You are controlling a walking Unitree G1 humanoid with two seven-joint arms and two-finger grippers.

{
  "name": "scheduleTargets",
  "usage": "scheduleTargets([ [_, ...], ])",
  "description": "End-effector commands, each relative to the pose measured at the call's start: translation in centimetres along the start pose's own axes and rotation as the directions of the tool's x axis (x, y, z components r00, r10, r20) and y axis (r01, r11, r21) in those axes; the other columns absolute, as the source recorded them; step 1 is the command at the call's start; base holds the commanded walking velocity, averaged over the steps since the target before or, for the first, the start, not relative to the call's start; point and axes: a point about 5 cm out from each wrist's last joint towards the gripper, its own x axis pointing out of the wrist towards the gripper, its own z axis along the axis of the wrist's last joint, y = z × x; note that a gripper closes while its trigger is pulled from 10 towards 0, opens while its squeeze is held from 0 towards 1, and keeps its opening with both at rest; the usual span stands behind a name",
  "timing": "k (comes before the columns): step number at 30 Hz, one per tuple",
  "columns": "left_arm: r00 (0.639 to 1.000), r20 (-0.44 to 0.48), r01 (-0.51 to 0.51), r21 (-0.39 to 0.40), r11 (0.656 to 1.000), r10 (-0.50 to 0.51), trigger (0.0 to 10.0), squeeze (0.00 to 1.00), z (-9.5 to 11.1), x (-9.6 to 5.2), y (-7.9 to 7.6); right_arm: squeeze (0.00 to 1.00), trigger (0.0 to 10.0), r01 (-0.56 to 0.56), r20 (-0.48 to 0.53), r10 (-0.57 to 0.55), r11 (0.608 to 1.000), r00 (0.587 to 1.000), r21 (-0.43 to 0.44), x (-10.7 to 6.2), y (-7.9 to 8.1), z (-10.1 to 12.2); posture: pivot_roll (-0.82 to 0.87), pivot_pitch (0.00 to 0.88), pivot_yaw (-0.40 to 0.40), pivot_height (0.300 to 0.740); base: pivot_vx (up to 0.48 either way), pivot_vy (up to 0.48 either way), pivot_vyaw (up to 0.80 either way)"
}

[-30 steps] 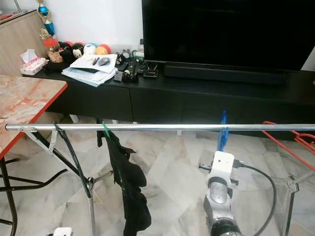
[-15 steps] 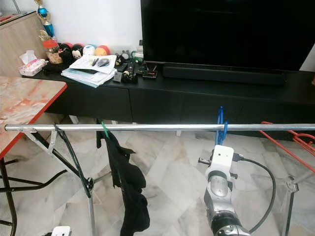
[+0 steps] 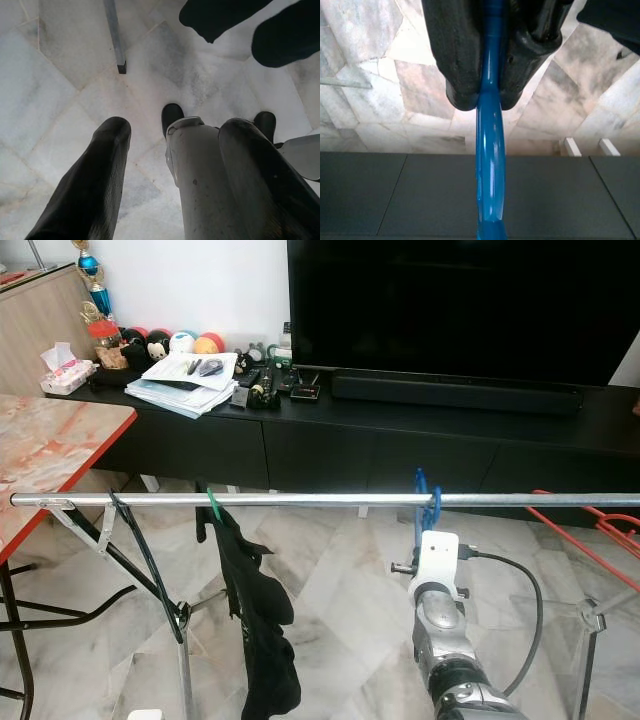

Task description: Hang hanger

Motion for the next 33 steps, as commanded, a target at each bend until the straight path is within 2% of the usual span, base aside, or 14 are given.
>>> scheduleTargets([
  [1,1.0,-0.011,0.0,0.019,1.0,0.001,10.0,0.0,-0.4,-0.1,-0.1,0.0,10.0,-0.026,-0.054,0.026,1.0,0.998,0.0,-0.1,0.4,-0.7,-0.03,0.05,0.029,0.74,0.0,0.0,0.0],
  [2,1.0,-0.007,0.001,0.022,1.0,-0.001,10.0,0.0,-0.2,0.0,-0.2,0.0,10.0,-0.044,-0.058,0.045,0.999,0.997,0.023,-0.1,0.5,-0.8,-0.03,0.05,0.029,0.74,0.0,0.0,0.0],
  [11,0.999,0.046,0.013,0.021,1.0,-0.014,10.0,0.0,2.5,0.6,-1.8,0.0,10.0,-0.079,-0.069,0.08,0.997,0.994,0.018,0.0,0.6,-0.7,-0.03,0.058,0.024,0.74,0.0,0.0,0.0],
  [12,0.999,0.049,0.014,0.021,1.0,-0.015,10.0,0.0,2.5,0.6,-1.8,0.68,10.0,-0.08,-0.066,0.081,0.997,0.995,0.019,-0.1,0.7,-0.7,-0.03,0.059,0.024,0.74,0.0,0.0,0.0],
  [13,0.999,0.051,0.014,0.021,1.0,-0.015,10.0,0.0,2.6,0.6,-1.8,1.0,10.0,-0.076,-0.063,0.077,0.997,0.995,0.016,-0.1,0.7,-0.8,-0.03,0.061,0.025,0.74,0.0,0.0,0.0],
  [16,0.998,0.055,0.013,0.022,1.0,-0.014,10.0,0.0,2.6,0.6,-1.6,1.0,10.0,-0.069,-0.058,0.069,0.998,0.996,0.012,-0.2,0.6,-1.0,-0.03,0.062,0.025,0.74,0.0,0.0,0.0],
  [20,0.999,0.053,0.001,0.023,1.0,-0.002,10.0,0.0,2.4,0.4,0.0,1.0,10.0,-0.052,-0.013,0.052,0.999,0.999,0.011,-0.5,0.7,-1.4,-0.03,0.067,0.027,0.74,0.0,0.0,0.0],
  [21,0.999,0.051,-0.002,0.023,1.0,0.001,10.0,0.0,2.3,0.3,0.3,0.94,10.0,-0.049,0.0,0.049,0.999,0.999,0.011,-0.6,0.7,-1.5,-0.03,0.068,0.028,0.74,0.0,0.0,0.0],
  [22,0.999,0.048,-0.004,0.023,1.0,0.003,10.0,0.0,2.1,0.3,0.5,0.94,10.0,-0.045,0.014,0.045,0.999,0.999,0.012,-0.7,0.6,-1.5,-0.03,0.068,0.028,0.74,0.0,0.0,0.0],
  [23,0.999,0.043,-0.008,0.023,1.0,0.007,10.0,0.0,1.8,0.2,0.8,0.11,10.0,-0.039,0.042,0.039,0.999,0.998,0.014,-0.8,0.5,-1.5,-0.03,0.069,0.029,0.74,0.0,0.0,0.0],
  [24,0.999,0.039,-0.01,0.023,1.0,0.009,10.0,0.0,1.6,0.1,1.1,0.0,10.0,-0.036,0.061,0.035,0.999,0.998,0.015,-0.9,0.5,-1.5,-0.03,0.069,0.029,0.74,0.0,0.0,0.0],
  [29,1.0,0.013,-0.012,0.026,1.0,0.011,10.0,0.0,0.4,-0.1,1.0,0.0,10.0,0.002,0.166,-0.006,1.0,0.986,0.027,-1.6,-0.1,-1.5,-0.04,0.068,0.03,0.74,0.0,0.0,0.0],
  [30,1.0,0.007,-0.01,0.027,1.0,0.01,10.0,0.0,0.2,-0.1,0.9,0.0,10.0,0.019,0.233,-0.02,1.0,0.972,0.009,-2.0,-0.4,-1.1,-0.04,0.069,0.03,0.74,0.0,0.0,0.0],
  [33,1.0,0.004,-0.007,0.029,1.0,0.007,10.0,0.0,-0.1,-0.1,0.9,0.0,10.0,0.038,0.319,-0.035,0.999,0.947,-0.005,-2.8,-0.8,-0.7,-0.04,0.067,0.028,0.74,0.0,0.0,0.0],
])
